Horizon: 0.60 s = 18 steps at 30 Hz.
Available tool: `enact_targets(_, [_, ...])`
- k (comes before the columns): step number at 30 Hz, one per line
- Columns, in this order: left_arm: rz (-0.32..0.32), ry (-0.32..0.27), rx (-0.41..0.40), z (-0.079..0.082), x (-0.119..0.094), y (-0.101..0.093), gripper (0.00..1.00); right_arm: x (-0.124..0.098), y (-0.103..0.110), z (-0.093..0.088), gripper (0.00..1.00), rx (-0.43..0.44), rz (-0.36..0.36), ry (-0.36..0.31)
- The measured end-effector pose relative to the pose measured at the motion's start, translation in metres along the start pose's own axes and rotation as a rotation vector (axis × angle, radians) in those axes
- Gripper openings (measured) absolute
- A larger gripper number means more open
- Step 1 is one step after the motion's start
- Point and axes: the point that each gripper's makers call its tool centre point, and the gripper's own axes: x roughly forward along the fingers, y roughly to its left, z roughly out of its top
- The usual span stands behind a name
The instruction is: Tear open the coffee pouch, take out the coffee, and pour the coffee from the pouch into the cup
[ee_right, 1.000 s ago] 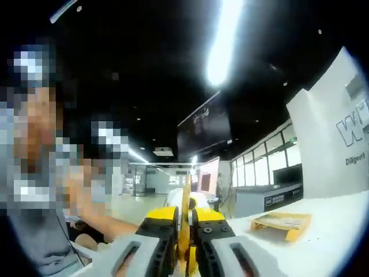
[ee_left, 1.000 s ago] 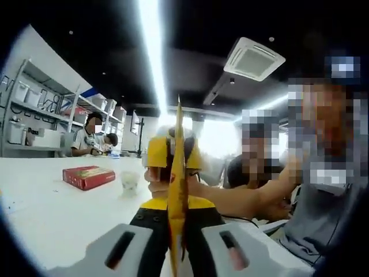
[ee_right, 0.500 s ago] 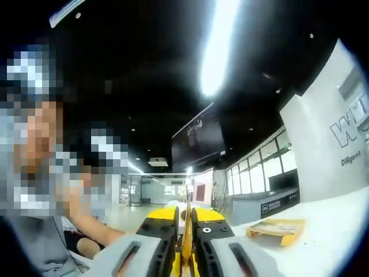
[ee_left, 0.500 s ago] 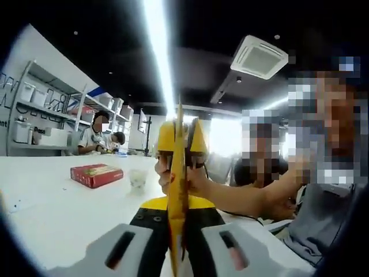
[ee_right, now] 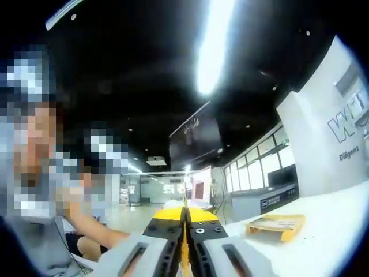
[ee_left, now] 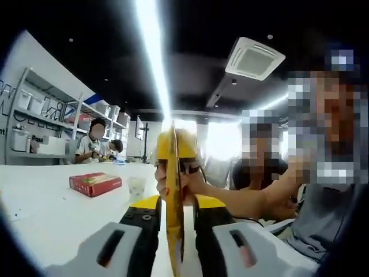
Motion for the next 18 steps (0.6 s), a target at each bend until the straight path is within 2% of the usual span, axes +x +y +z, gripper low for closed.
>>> enact_targets(3, [0.018,-0.059,0.001,0.016,-0.007,0.007,0.24,-0.001,0.0,-0.003,0.02,0.006,0.007,0.024])
enact_targets(6, [0.037,-0.159,-0.002,0.039,-0.019,0.013,0.22,0.0,0.006,-0.007,0.02,0.002,0.032,0.054])
enact_targets(8, [0.017,-0.207,-0.031,0.049,-0.024,0.012,0.18,0.0,0.007,-0.01,0.02,0.004,0.041,0.068])
enact_targets(14, [0.004,-0.234,-0.02,0.059,-0.028,0.007,0.05,0.0,0.005,-0.016,0.02,0.005,0.039,0.097])
enact_targets(18, [0.004,-0.218,-0.01,0.057,-0.025,0.003,0.05,-0.001,0.004,-0.017,0.02,0.006,0.042,0.11])
